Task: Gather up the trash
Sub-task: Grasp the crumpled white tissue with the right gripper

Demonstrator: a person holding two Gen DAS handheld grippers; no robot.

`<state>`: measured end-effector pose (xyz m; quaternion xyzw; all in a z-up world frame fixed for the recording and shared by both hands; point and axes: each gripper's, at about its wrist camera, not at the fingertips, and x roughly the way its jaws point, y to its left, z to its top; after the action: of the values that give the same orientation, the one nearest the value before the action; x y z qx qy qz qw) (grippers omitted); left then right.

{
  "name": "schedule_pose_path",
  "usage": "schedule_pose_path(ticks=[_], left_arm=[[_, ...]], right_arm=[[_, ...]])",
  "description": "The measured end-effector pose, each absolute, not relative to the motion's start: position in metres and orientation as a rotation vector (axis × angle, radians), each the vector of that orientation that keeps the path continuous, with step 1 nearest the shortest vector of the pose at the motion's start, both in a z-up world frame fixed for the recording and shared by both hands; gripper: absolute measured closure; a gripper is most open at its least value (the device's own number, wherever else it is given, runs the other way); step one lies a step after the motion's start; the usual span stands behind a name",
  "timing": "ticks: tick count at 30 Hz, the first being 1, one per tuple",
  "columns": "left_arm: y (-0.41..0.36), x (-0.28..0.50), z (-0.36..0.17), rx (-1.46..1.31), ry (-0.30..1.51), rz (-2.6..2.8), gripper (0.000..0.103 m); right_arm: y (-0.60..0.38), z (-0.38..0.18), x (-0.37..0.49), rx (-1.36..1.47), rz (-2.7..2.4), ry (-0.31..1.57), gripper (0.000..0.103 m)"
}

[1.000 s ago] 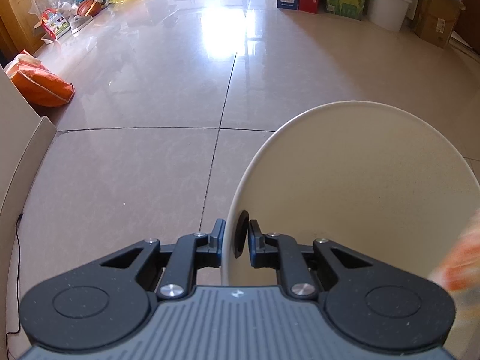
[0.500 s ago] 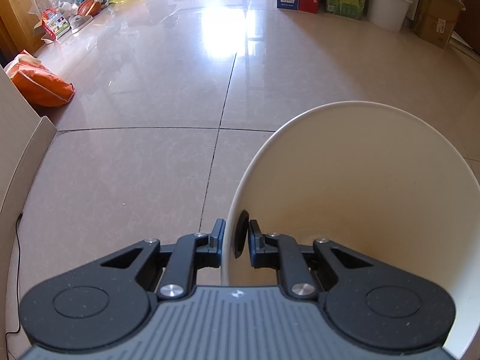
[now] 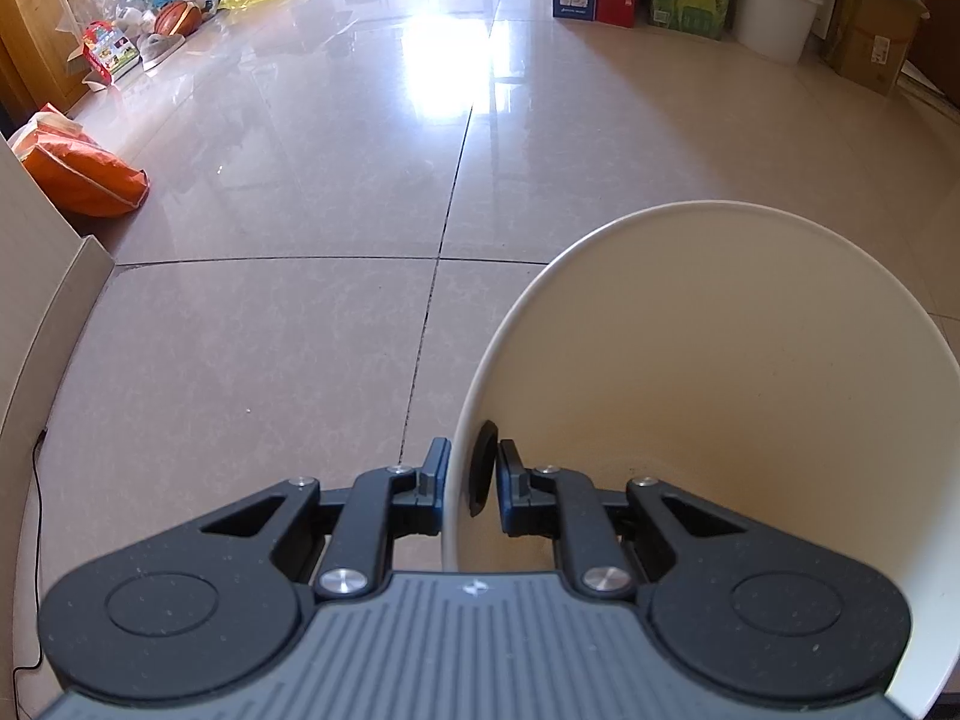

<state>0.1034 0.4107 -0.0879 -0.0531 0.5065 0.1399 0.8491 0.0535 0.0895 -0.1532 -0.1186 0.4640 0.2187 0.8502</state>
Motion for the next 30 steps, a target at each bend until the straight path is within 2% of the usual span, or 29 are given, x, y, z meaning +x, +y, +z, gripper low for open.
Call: schedule_pose_path(ticks=[8, 13, 22, 30], left_arm=[[0.41, 0.104, -0.087, -0.114, 1.067, 0.295, 0.089], [0.413, 0.103, -0.086, -0.129, 1.067, 0.294, 0.089], [0.416, 0.101, -0.088, -0.133, 1.065, 0.294, 0.089], [0.418, 0.101, -0.087, -0.139, 1.066, 0.295, 0.089]], right_arm=[[0.092, -0.236, 0.073, -0.26, 0.371, 1.092, 0.025], [0.091, -0.26, 0.091, -0.215, 0.33, 1.13, 0.027], [0.096, -0.285, 0.109, -0.187, 0.271, 1.184, 0.04], [0.101, -0.292, 0.112, -0.244, 0.28, 1.231, 0.072]])
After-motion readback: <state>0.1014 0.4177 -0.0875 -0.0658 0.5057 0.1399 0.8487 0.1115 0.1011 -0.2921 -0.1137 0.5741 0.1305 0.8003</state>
